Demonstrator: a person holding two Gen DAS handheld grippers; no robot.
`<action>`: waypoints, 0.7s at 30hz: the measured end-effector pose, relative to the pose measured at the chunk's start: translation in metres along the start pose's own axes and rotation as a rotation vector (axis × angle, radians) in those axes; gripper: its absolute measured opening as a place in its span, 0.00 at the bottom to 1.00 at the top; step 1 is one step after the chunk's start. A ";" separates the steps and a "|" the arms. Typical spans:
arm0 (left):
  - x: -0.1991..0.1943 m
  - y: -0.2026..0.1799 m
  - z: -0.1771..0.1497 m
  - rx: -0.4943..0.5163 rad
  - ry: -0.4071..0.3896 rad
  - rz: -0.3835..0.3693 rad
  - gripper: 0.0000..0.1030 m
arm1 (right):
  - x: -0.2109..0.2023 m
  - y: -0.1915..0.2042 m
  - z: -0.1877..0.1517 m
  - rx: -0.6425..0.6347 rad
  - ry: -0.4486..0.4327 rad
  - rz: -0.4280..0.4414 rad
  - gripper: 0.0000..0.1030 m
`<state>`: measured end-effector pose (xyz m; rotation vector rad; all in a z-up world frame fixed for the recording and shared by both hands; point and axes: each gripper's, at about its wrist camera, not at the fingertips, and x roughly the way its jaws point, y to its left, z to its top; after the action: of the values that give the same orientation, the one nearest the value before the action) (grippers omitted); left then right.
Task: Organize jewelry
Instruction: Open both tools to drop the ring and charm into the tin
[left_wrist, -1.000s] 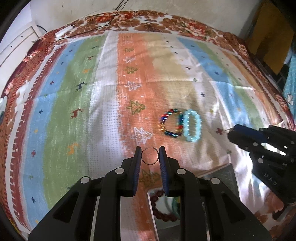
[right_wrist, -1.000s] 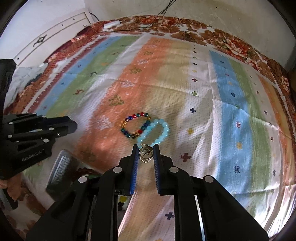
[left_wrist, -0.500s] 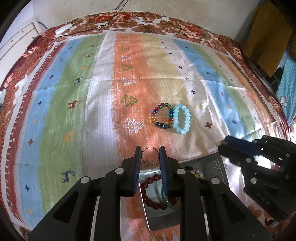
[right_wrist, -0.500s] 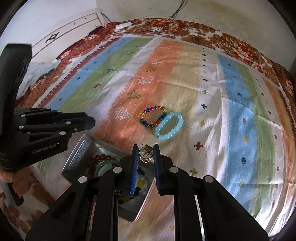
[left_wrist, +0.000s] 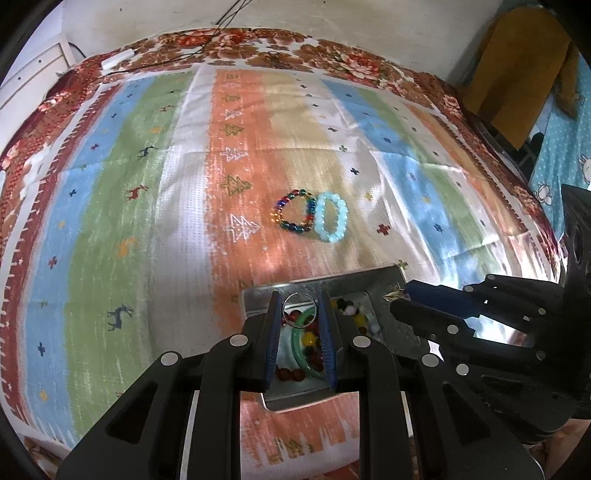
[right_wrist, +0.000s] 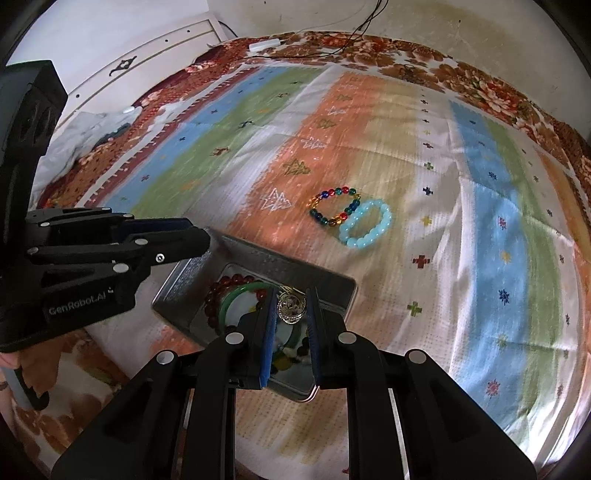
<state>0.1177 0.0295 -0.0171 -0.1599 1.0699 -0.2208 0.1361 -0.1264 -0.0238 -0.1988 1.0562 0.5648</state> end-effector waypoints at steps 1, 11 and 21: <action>0.000 -0.001 0.000 0.000 0.002 -0.003 0.19 | 0.000 0.000 -0.001 0.003 0.003 0.007 0.16; 0.000 0.007 0.001 -0.032 -0.007 0.026 0.35 | 0.001 -0.007 -0.003 0.021 0.006 -0.026 0.37; -0.001 0.009 0.003 -0.024 -0.014 0.051 0.48 | 0.002 -0.011 -0.001 0.002 -0.009 -0.091 0.42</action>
<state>0.1213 0.0389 -0.0171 -0.1550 1.0617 -0.1606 0.1413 -0.1353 -0.0270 -0.2418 1.0340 0.4820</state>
